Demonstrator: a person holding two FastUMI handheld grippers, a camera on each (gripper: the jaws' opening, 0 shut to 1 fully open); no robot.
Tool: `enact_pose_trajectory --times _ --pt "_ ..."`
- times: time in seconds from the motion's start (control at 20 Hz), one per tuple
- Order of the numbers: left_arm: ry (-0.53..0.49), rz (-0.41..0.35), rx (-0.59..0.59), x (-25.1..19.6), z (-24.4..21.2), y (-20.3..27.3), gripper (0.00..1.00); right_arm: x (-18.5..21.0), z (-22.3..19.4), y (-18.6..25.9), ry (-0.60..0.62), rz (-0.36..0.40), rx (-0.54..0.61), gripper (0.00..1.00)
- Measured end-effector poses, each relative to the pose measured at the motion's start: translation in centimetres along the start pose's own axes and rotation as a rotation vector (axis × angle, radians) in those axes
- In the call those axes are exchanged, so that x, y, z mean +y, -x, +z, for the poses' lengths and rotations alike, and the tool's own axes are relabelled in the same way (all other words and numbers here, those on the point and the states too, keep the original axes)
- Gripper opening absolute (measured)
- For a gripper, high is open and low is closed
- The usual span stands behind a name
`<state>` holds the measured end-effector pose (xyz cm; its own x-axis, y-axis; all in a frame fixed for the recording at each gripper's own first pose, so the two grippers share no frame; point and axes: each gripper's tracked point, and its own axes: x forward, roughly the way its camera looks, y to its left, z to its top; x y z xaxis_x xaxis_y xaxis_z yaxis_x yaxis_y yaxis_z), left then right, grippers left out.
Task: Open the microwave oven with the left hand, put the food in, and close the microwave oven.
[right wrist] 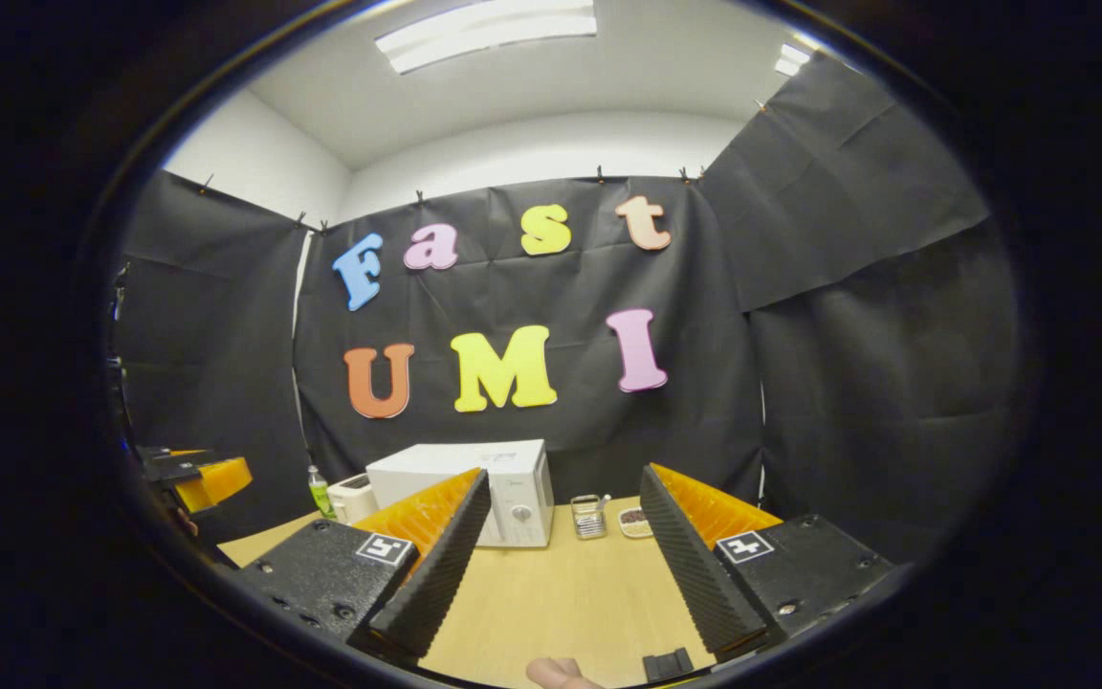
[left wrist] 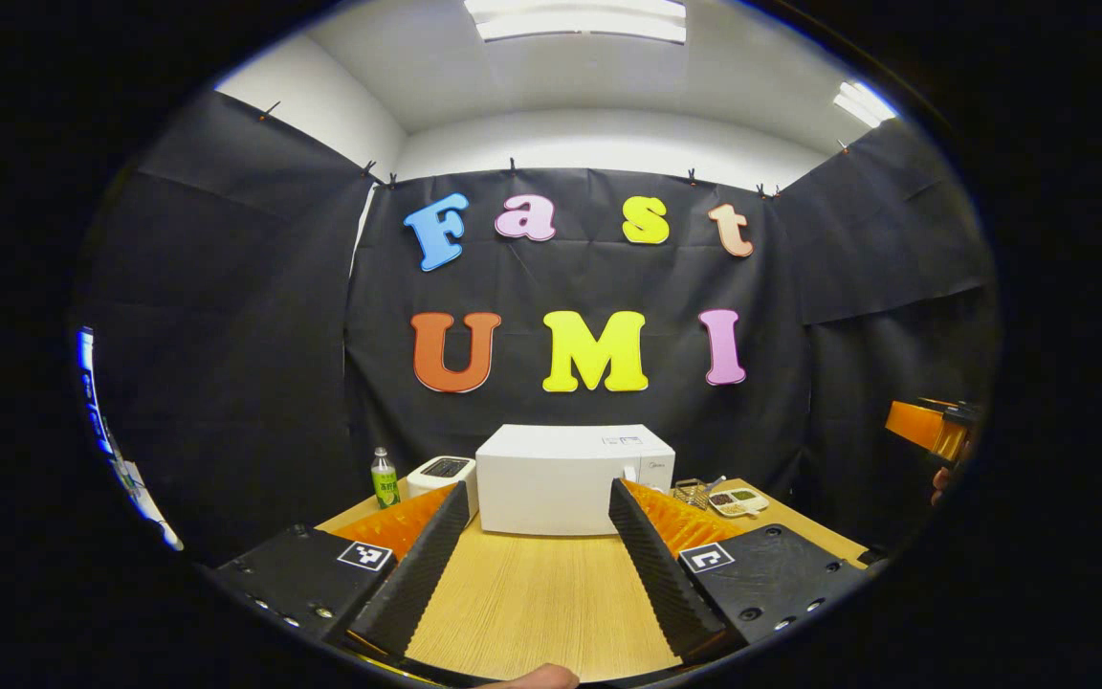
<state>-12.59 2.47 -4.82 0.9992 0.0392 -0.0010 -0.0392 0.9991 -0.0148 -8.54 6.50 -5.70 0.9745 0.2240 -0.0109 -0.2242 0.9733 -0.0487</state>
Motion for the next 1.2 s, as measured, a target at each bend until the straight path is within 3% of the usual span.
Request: enact_pose_trajectory --times 0.4,0.45,0.55,0.6,0.65,0.7,0.75,0.8,0.85,0.9,1.05,1.1,1.15,1.2 --pt "-0.006 0.003 -0.003 -0.2 0.1 -0.3 0.93 -1.2 0.6 -0.3 0.050 -0.033 -0.010 0.91" --pt "-0.008 0.003 -0.002 -0.3 0.0 -0.2 0.93 -1.2 0.6 -0.3 0.051 -0.032 -0.011 1.00" --pt "-0.013 0.004 -0.003 -0.3 0.0 0.1 0.93 -1.1 0.3 -0.2 0.045 -0.025 -0.005 1.00" --pt "-0.013 0.006 -0.008 -0.3 0.0 -0.1 0.93 -1.1 0.2 -0.1 0.037 -0.021 -0.003 0.91" --pt "-0.011 0.008 -0.011 -0.2 0.0 0.0 0.93 -1.0 0.1 -0.1 0.029 -0.016 -0.002 0.91" --pt "-0.009 0.009 -0.007 -0.4 -0.2 0.0 0.93 -1.0 0.0 0.0 0.022 -0.013 -0.001 1.00" --pt "-0.007 0.007 -0.007 -0.4 -0.4 0.0 0.93 -1.0 0.0 0.0 0.020 -0.013 0.002 0.91" --pt "-0.005 0.007 -0.006 -0.4 -0.4 0.2 0.93 -1.0 0.0 0.1 0.019 -0.012 -0.001 0.91" --pt "-0.003 0.006 -0.004 -0.5 -0.5 0.3 0.93 -0.8 0.1 0.1 0.019 -0.010 -0.003 1.00" --pt "-0.002 0.004 -0.005 -0.5 -0.6 0.3 0.93 -0.7 0.1 0.3 0.019 -0.006 -0.006 0.91" --pt "0.003 -0.001 -0.011 -0.6 -0.5 0.7 0.93 -0.2 0.5 0.7 0.027 0.002 -0.019 0.91" --pt "0.004 -0.003 -0.010 -0.6 -0.6 0.9 0.93 0.0 0.7 0.8 0.029 0.005 -0.025 1.00" --pt "0.006 -0.005 -0.011 -0.5 -0.7 1.0 0.93 0.1 0.7 0.9 0.032 0.008 -0.028 0.91" --pt "0.008 -0.006 -0.013 -0.4 -0.6 1.0 0.93 0.2 0.5 0.9 0.034 0.007 -0.025 1.00"
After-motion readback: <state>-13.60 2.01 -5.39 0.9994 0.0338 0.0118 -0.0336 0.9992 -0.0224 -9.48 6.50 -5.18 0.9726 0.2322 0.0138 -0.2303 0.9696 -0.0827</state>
